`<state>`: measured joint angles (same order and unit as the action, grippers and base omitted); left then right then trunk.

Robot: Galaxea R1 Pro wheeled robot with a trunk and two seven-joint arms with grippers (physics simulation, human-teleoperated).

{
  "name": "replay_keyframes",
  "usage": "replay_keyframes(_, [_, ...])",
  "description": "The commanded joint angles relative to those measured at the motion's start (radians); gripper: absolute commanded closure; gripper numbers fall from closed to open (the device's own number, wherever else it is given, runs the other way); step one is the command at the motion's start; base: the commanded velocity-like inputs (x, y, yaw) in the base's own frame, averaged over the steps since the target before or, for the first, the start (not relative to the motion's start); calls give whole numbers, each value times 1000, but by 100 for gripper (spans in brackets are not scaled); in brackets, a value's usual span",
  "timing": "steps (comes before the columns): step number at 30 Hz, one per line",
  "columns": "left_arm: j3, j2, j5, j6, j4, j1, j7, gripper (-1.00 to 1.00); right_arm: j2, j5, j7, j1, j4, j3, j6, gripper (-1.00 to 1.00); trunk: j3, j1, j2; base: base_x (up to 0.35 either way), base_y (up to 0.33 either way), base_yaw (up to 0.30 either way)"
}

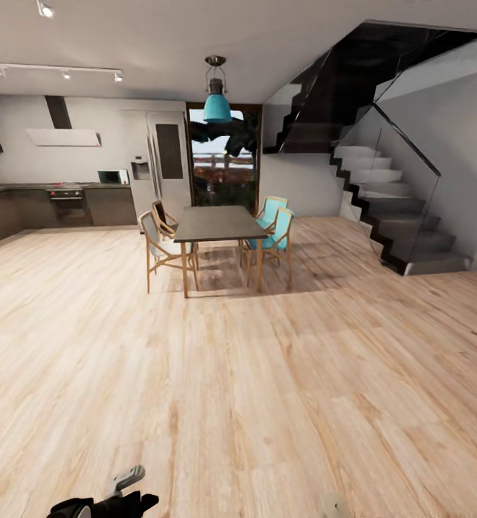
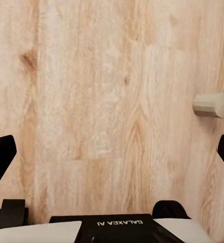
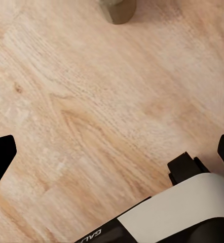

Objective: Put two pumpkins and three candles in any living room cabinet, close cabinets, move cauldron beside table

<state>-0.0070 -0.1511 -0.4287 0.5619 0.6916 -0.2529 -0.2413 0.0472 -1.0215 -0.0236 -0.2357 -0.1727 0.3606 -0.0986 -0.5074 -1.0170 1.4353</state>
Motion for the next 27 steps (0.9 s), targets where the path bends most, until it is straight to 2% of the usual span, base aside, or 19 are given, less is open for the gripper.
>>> replay_keyframes(1, [-1, 0, -5, 6, 1, 0, 0, -100, 0, -9, -2, -1, -1, 8, -3, -100, -2, 0, 1, 143, -175, -292])
replay_keyframes(12, [-1, -1, -5, 6, 1, 0, 0, -100, 0, -9, -2, -1, -1, 9, -3, -100, -7, 0, 1, 148, -167, -292])
replay_keyframes(20, [0, -1, -5, 6, 0, 0, 0, -100, 0, -9, -2, -1, -1, 8, -3, -100, -11, 0, 1, 17, -13, -292])
replay_keyframes(27, [1, -1, -5, -3, 0, 0, 0, -100, 0, -9, -2, -1, 0, 8, -5, -100, -15, 0, 1, 201, 0, -291])
